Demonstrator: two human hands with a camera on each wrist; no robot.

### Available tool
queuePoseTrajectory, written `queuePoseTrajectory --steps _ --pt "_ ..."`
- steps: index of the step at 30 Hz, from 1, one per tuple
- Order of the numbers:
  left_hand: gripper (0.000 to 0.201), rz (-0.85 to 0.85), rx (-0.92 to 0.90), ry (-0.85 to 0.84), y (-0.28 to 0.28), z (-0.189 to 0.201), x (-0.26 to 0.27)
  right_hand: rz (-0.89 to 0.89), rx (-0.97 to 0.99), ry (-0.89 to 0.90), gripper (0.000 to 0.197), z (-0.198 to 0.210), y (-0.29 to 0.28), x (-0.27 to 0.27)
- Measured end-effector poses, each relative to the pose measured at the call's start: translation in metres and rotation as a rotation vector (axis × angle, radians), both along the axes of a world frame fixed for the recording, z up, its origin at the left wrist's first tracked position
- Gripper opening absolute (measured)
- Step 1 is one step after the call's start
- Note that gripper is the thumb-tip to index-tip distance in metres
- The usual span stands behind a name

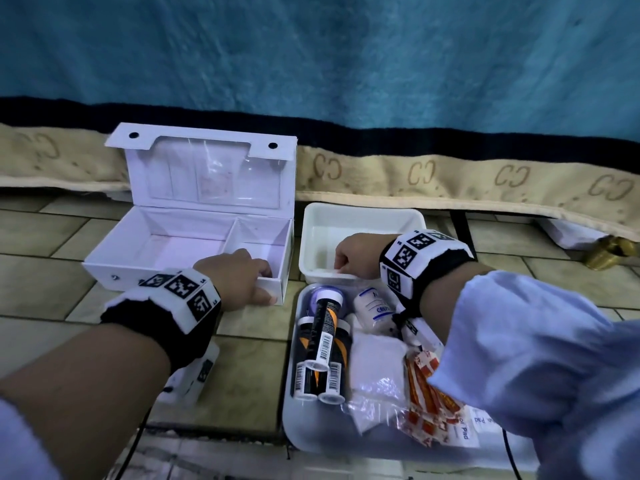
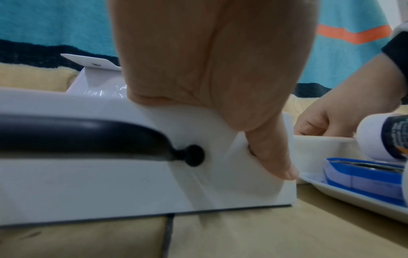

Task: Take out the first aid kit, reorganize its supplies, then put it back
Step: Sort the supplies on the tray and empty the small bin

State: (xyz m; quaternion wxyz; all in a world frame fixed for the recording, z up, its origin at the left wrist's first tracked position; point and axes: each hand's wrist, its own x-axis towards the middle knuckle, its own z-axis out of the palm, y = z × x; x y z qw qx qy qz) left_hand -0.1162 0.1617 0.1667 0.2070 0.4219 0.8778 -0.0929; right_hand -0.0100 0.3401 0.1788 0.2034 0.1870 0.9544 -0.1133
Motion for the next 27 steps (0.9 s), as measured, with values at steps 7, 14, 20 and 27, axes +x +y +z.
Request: queuePoseTrajectory --steps 7,14,20,27 --pt "0.055 0.005 -0.001 -0.001 0.0 -0.001 -0.001 -0.006 -0.012 0.068 0.027 -0.002 0.007 -0.001" --pt "0.056 0.011 0.006 -0.002 0.0 -0.002 -0.001 0.042 0.015 0.06 0.023 -0.009 0.009 -0.005" --pt "0.056 0.008 -0.001 -0.006 0.0 -0.002 -0.002 0.05 0.032 0.076 0.027 0.001 0.018 -0.005" --pt "0.057 -0.011 0.008 0.016 0.0 -0.003 -0.002 -0.08 0.07 0.348 0.017 0.041 0.038 0.023"
